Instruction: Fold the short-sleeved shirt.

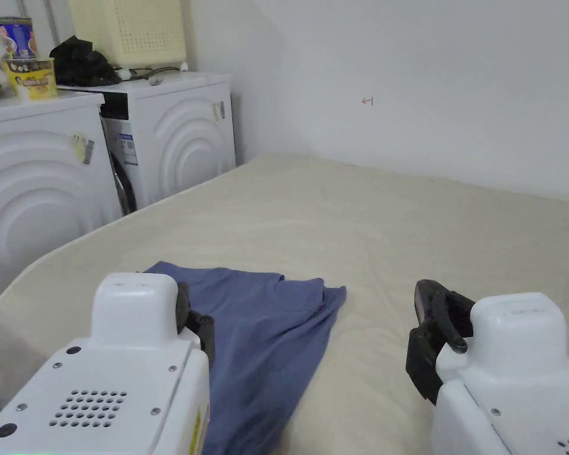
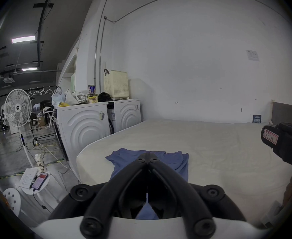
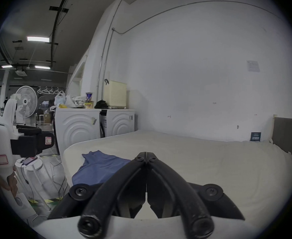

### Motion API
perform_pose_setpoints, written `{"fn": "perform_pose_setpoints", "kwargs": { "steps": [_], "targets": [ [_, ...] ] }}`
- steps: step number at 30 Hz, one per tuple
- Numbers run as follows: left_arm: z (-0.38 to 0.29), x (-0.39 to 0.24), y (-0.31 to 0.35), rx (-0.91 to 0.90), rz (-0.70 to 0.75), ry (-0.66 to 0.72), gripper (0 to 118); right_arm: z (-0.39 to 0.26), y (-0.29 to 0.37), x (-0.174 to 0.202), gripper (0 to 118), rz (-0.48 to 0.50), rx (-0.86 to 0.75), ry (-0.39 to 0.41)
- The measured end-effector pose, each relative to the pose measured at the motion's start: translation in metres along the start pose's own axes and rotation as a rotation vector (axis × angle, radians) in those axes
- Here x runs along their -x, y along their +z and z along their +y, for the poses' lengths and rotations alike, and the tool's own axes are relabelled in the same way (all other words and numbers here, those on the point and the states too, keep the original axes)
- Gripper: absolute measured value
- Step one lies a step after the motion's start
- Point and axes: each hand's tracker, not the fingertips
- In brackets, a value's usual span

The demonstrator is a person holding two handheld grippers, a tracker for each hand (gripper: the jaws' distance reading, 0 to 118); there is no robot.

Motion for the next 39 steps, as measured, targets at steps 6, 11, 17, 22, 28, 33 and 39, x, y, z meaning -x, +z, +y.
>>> {"fn": "perform_pose_setpoints", "kwargs": {
  "steps": [6, 11, 17, 22, 28, 33, 39],
  "targets": [
    [-0.008, -0.002, -0.018, 0.045, -0.009, -0.002, 0, -0.007, -0.010, -0.002, 0, 0.011, 0.034, -0.018],
    [-0.023, -0.008, -0.057, 0.149, -0.064, -0.007, 0, -0.019, -0.018, -0.011, 0, -0.010, 0.087, -0.021],
    [-0.051, -0.018, -0.130, 0.297, -0.130, 0.000, 0, -0.037, -0.037, -0.016, 0, -0.029, 0.160, -0.019],
    [-0.086, -0.020, -0.200, 0.467, -0.176, 0.073, 0, -0.053, -0.055, -0.017, 0, -0.028, 0.225, -0.016],
    [-0.112, -0.023, -0.247, 0.543, -0.113, 0.041, 5, -0.067, -0.070, -0.021, 0, -0.020, 0.283, -0.018],
    [-0.110, -0.019, -0.264, 0.593, -0.165, 0.061, 110, -0.073, -0.076, -0.027, 0, -0.024, 0.309, -0.033],
    [-0.105, -0.018, -0.269, 0.596, -0.205, 0.107, 118, -0.074, -0.078, -0.034, 0, -0.019, 0.331, -0.064]
  ]
}}
